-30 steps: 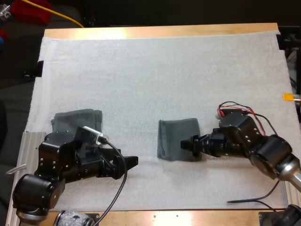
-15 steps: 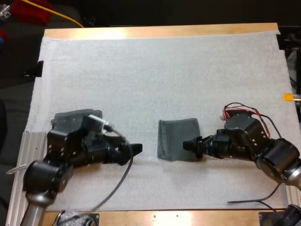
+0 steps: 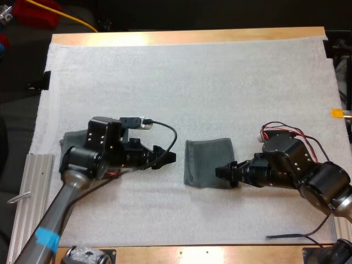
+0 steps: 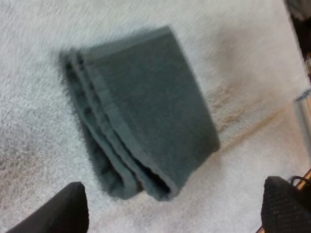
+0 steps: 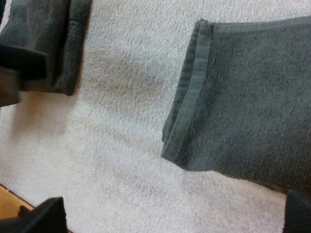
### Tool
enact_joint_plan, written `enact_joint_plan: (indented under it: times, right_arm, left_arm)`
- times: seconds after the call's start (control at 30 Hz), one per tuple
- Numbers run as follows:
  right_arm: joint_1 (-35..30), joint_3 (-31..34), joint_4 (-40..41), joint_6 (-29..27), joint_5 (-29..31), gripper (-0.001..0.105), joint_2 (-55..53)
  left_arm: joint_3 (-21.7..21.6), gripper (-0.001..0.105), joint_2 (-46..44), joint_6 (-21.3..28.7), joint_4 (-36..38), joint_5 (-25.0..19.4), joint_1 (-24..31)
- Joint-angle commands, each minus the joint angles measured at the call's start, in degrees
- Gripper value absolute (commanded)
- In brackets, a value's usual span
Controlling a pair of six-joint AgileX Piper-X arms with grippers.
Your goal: Pick towel from pile, fold and stack
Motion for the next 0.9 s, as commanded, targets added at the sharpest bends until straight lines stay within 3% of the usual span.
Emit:
enact_joint_plan:
  times: [0.0,0.87]
  right_arm:
    - [0.0,-0.2,0.5,-0.7,0.1,0.085,-0.3]
    - [0.0,-0.2,0.5,-0.7,0.1,0.085,-0.3]
  left_arm:
    - [-0.2,0.071,1.1,-0.3,-1.6,0.0,-0.3]
    - [-0.2,0.071,26.0,-0.5,-12.1,7.5,-0.3]
